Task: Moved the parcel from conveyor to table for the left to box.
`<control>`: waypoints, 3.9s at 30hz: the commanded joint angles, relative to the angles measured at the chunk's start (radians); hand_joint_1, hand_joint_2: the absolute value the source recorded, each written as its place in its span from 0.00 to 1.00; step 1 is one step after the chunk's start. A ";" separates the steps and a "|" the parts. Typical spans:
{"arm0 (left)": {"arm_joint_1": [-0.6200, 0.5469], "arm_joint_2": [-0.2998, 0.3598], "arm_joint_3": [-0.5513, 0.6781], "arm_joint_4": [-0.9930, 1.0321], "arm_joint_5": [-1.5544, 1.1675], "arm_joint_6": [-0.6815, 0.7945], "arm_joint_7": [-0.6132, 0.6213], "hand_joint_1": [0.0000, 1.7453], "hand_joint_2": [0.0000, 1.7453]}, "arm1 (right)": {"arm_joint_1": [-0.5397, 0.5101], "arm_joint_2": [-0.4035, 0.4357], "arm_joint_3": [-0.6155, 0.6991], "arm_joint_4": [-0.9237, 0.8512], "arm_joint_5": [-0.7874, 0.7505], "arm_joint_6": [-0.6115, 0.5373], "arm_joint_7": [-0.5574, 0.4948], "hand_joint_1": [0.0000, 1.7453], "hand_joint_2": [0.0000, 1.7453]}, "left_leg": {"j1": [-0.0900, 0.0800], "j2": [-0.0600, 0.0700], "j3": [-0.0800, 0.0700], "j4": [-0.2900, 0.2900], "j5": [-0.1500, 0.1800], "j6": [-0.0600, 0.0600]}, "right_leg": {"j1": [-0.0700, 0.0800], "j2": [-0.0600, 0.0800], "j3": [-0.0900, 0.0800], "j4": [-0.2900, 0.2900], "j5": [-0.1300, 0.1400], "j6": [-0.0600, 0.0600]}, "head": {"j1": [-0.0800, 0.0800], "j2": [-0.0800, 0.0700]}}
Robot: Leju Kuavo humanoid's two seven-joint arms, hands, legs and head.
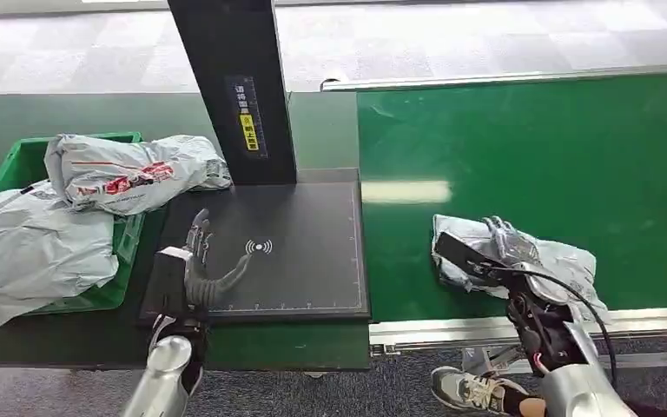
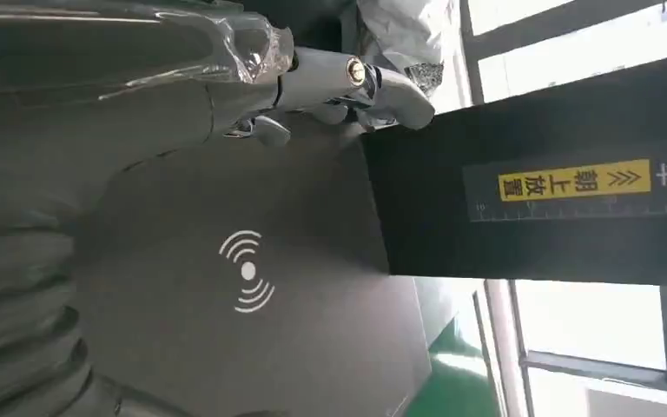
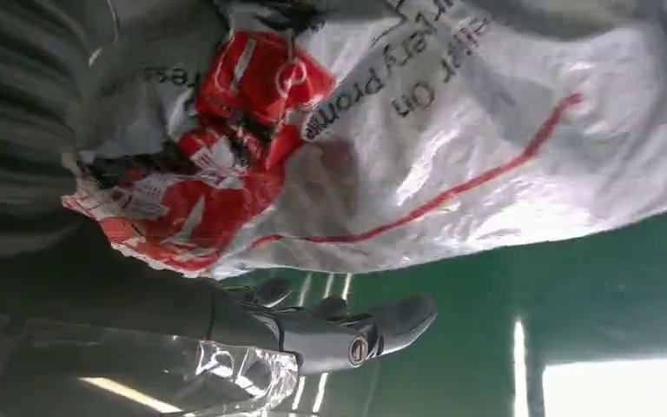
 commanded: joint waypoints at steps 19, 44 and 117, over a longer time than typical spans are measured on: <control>-0.002 0.014 -0.036 0.054 0.001 0.020 0.022 0.00 1.00 | -0.086 -0.072 0.100 0.276 0.033 0.166 0.069 1.00 1.00 | 0.000 -0.004 0.006 -0.003 0.000 0.001 | 0.000 -0.005 0.008 -0.004 -0.001 0.000 | 0.000 0.000; 0.022 0.029 -0.016 0.003 0.005 0.012 0.009 0.00 1.00 | -0.121 0.064 0.052 0.077 -0.245 0.054 -0.185 1.00 1.00 | 0.000 0.002 0.005 -0.002 0.000 0.000 | 0.000 0.000 0.004 -0.001 -0.001 0.000 | 0.000 0.000; -0.002 -0.023 -0.048 -0.104 0.171 0.316 -0.206 0.00 1.00 | -0.313 0.443 0.364 0.307 -0.360 -0.508 -0.556 0.00 1.00 | 0.001 0.000 0.001 -0.001 0.001 0.000 | 0.001 -0.002 0.001 -0.001 -0.001 0.000 | 0.000 0.000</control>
